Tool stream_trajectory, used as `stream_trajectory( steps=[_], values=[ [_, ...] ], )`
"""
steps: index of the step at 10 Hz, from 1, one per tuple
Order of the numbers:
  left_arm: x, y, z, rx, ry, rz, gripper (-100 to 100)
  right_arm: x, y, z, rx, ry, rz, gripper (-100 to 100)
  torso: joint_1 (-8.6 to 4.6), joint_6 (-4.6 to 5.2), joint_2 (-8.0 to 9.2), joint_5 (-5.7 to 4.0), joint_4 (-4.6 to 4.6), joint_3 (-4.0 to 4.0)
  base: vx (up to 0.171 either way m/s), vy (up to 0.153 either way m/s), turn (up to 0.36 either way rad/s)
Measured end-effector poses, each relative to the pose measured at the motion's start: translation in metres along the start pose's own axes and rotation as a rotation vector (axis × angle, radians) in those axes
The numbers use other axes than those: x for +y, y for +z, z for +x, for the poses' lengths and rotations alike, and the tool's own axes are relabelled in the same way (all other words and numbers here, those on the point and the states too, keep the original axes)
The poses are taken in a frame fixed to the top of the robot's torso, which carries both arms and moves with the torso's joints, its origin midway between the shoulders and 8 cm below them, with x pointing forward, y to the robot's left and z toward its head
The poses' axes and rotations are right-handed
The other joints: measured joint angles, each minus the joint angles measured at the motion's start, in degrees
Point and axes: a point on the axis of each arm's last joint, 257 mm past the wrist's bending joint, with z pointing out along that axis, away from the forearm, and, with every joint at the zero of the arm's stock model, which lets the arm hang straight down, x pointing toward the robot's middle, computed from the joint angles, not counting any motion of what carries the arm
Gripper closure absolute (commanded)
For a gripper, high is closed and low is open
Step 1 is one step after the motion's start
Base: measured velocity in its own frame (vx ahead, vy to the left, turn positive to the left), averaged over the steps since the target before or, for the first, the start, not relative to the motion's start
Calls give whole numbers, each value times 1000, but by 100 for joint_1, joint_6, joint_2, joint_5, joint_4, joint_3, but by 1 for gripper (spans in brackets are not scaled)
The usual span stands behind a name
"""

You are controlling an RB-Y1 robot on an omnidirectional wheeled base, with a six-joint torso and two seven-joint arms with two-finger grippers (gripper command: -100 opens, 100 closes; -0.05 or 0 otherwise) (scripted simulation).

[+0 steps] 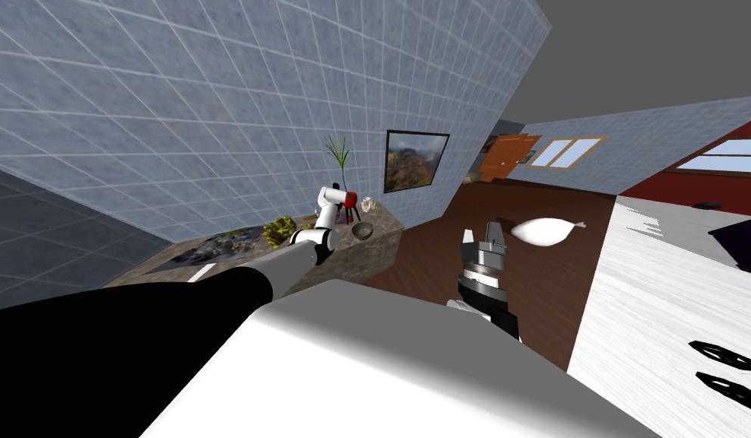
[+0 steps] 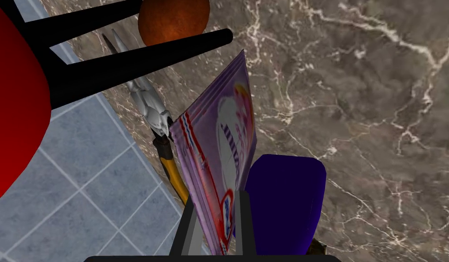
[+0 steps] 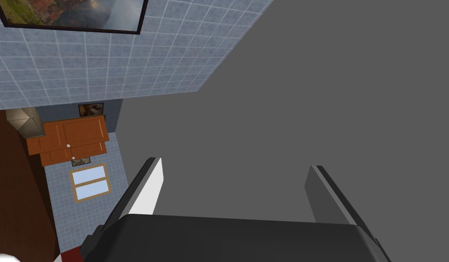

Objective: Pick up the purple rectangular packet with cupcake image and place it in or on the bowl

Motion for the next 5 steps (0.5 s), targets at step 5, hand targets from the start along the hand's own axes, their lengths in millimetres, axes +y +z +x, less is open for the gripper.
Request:
stream_trajectory(
  steps=[5],
  values=[
    [-37, -6, -10, -74, 44, 135, 100, 0, 0, 0, 0, 0, 0, 0, -5, 2, -3, -5, 5, 2, -80, 66, -115]
  ],
)
